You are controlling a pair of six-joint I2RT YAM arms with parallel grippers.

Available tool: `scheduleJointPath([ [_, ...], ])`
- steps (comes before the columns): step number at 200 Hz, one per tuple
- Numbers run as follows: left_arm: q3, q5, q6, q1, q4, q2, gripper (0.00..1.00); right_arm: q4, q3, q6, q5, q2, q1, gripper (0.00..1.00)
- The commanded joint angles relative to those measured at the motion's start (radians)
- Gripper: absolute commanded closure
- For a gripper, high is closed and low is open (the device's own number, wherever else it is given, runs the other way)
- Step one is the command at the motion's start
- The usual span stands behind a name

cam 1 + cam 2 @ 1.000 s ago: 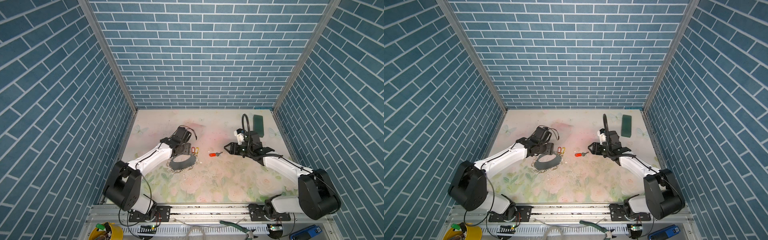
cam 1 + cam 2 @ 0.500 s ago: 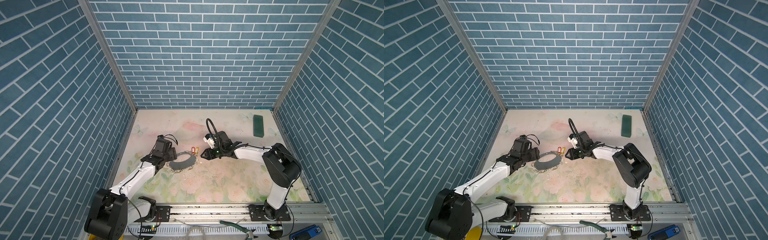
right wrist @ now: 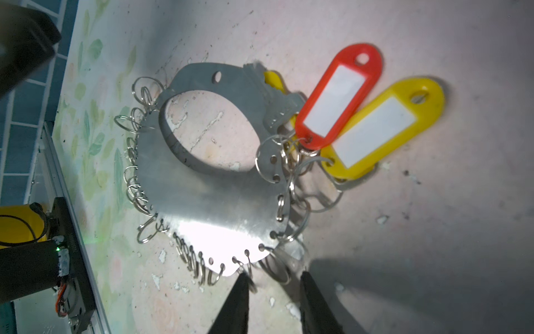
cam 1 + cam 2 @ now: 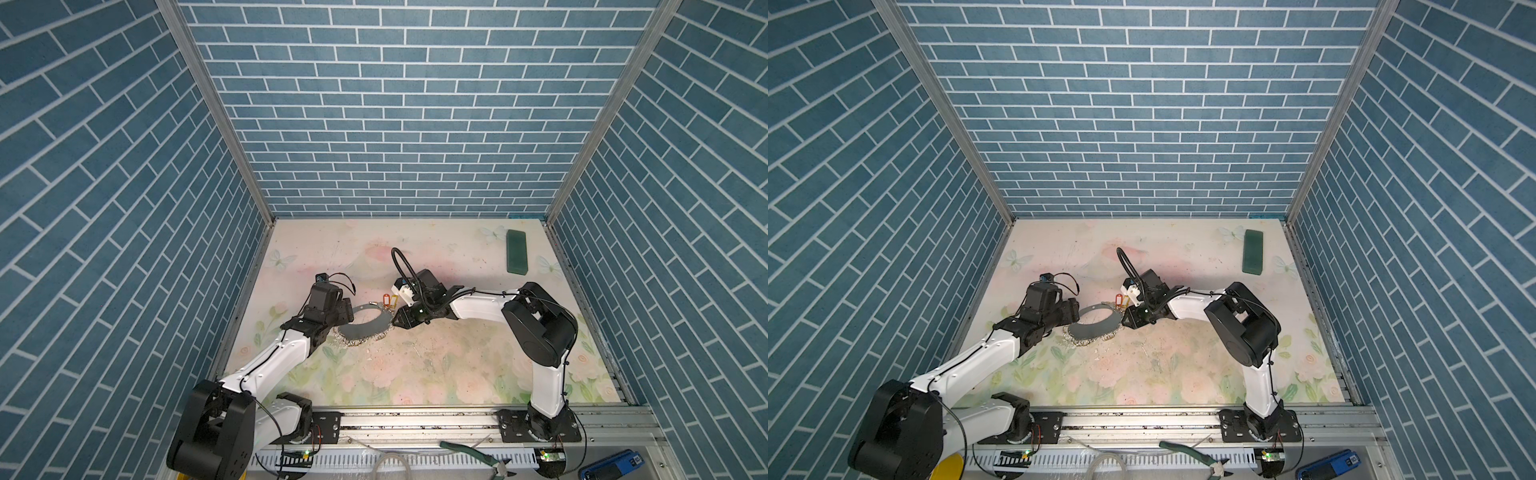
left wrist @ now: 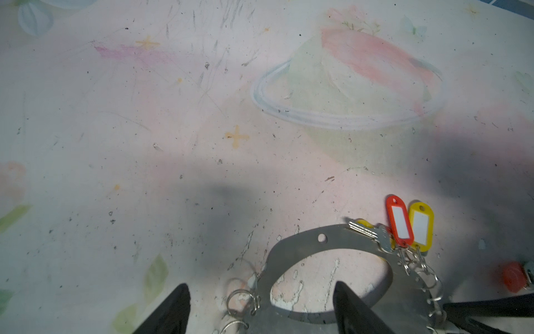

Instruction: Put the keys on the keyring

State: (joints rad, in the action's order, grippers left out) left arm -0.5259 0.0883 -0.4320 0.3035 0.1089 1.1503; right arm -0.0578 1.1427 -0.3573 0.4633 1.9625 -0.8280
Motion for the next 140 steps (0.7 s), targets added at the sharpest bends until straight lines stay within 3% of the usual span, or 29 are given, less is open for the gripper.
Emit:
scheduleJointPath([
  [1,0.017,0.012,0.021,-0.009,-0.017,-0.017,0.2,-0.047,0.061,0.043,-0.035,0.031,-0.01,0.7],
  [140,0.023,-0.001,0.03,-0.018,-0.037,0.004,0.19,-0.062,0.061,0.092,-0.04,-0.019,-0.046,0.9],
])
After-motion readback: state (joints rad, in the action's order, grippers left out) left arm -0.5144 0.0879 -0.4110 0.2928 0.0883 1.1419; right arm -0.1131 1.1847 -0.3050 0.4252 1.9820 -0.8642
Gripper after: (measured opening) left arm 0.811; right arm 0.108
